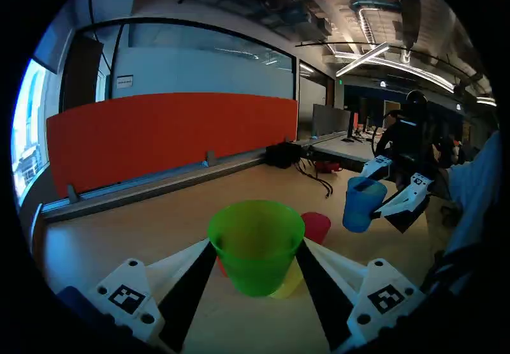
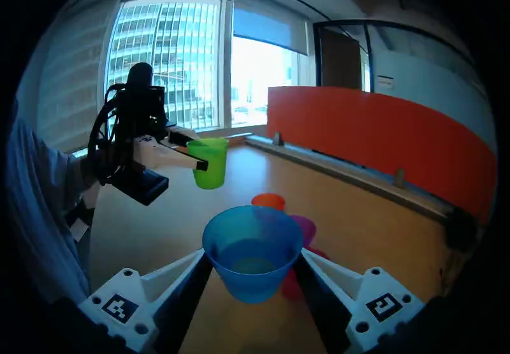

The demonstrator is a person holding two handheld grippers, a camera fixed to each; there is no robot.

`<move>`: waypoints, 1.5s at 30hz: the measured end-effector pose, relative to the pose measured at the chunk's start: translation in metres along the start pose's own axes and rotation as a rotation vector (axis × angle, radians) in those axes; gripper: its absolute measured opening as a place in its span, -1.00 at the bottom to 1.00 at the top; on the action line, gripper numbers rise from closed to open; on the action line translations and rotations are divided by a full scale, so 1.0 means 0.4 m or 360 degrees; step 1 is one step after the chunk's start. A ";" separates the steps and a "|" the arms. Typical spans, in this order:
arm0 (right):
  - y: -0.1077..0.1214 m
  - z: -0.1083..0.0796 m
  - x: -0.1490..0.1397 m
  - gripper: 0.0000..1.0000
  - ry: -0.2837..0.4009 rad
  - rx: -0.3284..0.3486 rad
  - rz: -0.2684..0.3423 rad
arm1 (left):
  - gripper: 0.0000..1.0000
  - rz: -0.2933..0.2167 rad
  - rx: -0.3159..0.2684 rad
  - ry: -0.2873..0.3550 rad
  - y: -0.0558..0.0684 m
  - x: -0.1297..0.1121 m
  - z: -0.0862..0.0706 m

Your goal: Pour water

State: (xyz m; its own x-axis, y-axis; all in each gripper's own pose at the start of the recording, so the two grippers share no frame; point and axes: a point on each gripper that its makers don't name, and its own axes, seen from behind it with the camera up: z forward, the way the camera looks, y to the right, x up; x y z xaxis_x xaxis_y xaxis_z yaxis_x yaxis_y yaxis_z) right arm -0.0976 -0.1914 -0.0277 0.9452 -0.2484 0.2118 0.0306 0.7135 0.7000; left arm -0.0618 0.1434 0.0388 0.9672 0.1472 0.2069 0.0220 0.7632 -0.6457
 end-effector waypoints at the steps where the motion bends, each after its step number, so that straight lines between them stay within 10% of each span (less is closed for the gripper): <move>1: 0.003 -0.002 0.006 0.75 0.0012 -0.0007 0.0002 | 0.70 0.0007 0.0001 0.0012 0.003 0.006 0.000; 21: 0.044 -0.032 0.113 0.75 0.0194 -0.0091 -0.0004 | 0.70 0.0074 -0.0037 0.0150 0.101 0.074 -0.006; 45: 0.068 -0.048 0.309 0.74 0.0331 -0.0142 -0.0268 | 0.69 0.0063 -0.0061 0.0199 0.183 0.091 0.012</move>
State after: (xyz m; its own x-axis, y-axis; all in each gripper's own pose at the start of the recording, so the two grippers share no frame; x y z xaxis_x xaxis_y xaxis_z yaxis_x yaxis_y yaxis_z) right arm 0.0262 -0.1903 0.0044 0.9704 -0.2354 -0.0532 0.2128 0.7304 0.6490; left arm -0.0261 0.2079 0.0026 0.9915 0.0953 0.0886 -0.0097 0.7335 -0.6797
